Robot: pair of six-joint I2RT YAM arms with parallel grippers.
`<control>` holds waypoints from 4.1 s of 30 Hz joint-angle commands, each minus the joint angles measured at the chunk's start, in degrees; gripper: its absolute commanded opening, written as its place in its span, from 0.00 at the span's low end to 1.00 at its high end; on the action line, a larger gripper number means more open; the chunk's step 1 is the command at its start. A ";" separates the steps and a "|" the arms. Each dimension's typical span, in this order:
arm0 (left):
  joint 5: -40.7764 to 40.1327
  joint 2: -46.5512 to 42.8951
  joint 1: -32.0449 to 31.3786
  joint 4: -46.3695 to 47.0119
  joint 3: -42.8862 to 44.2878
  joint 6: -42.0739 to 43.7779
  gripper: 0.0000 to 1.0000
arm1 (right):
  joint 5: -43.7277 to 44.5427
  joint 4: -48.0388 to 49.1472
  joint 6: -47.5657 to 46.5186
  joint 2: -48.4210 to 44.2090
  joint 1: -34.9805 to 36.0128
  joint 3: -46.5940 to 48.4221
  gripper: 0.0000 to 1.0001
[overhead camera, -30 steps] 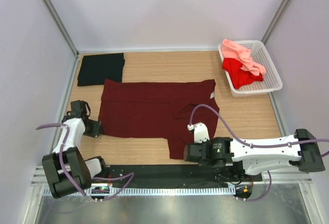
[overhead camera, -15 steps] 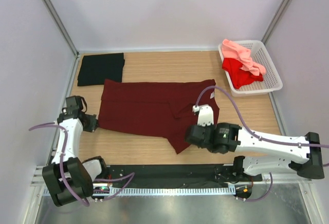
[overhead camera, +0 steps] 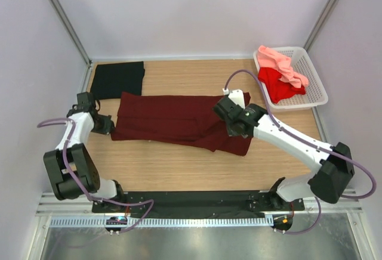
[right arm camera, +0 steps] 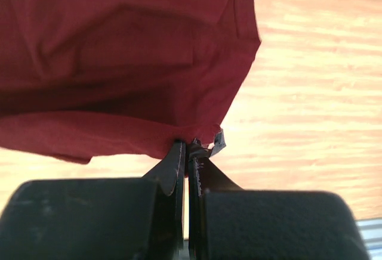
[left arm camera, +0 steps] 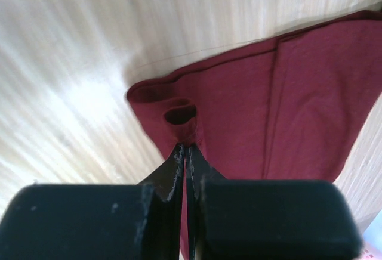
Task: Fold and stack the t-shirts
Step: Fold the tshirt
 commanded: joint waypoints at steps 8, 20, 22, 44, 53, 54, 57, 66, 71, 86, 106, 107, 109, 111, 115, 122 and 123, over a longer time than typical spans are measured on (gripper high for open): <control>-2.41 11.93 -3.74 2.30 11.68 2.34 0.00 | -2.61 0.90 -11.83 11.90 -9.14 14.30 0.01; -8.38 23.28 -6.82 -2.80 19.16 2.52 0.00 | -1.82 -0.24 -17.72 22.45 -12.40 22.04 0.01; -10.57 23.37 -7.35 -2.80 19.77 2.52 0.00 | -0.94 -0.07 -18.16 23.24 -12.40 22.74 0.01; -19.55 29.17 -12.45 -7.19 25.05 1.82 0.00 | 7.41 7.31 -39.06 30.10 -12.49 30.84 0.01; -21.75 29.17 -12.80 -8.60 25.14 0.85 0.00 | 6.45 19.43 -51.03 29.84 -11.61 25.40 0.01; -21.57 29.17 -12.80 -8.51 25.23 0.76 0.00 | 6.01 21.97 -52.52 29.49 -11.52 24.69 0.01; -21.31 29.87 -12.71 -8.77 25.75 0.59 0.00 | 3.72 26.20 -54.19 27.82 -11.08 22.14 0.01; -21.75 30.49 -12.71 -9.57 26.81 0.32 0.00 | 3.45 32.44 -56.57 28.87 -11.17 19.32 0.01; -22.10 31.10 -12.71 -9.92 27.16 0.06 0.00 | 5.65 34.64 -56.40 29.93 -11.08 18.27 0.01; -26.32 24.43 -12.80 -13.34 31.47 4.53 0.59 | 3.29 30.62 -46.03 32.47 -13.98 19.58 0.09; -11.73 5.27 -12.71 8.36 -2.01 14.92 0.55 | -16.47 5.64 -3.33 19.05 -22.15 16.04 0.50; -10.77 5.35 -12.63 9.50 -2.63 14.65 0.53 | -16.50 7.04 -2.35 15.64 -22.42 13.72 0.50; -10.67 5.62 -12.63 9.94 -4.04 13.77 0.51 | -16.58 8.10 -0.51 11.76 -22.68 7.93 0.51; -12.42 5.18 -12.63 10.47 -5.52 13.51 0.50 | -19.12 9.16 0.46 9.72 -24.86 4.05 0.51; -16.03 3.34 -12.71 11.00 -7.90 12.81 0.50 | -20.81 12.85 4.06 4.10 -27.95 -5.96 0.50; -15.33 4.91 -11.49 12.32 -7.65 12.19 0.50 | -24.84 22.60 12.85 -0.75 -31.65 -16.09 0.50; -15.33 5.18 -11.31 12.15 -7.47 12.19 0.50 | -25.37 23.65 13.21 -0.83 -31.56 -16.71 0.50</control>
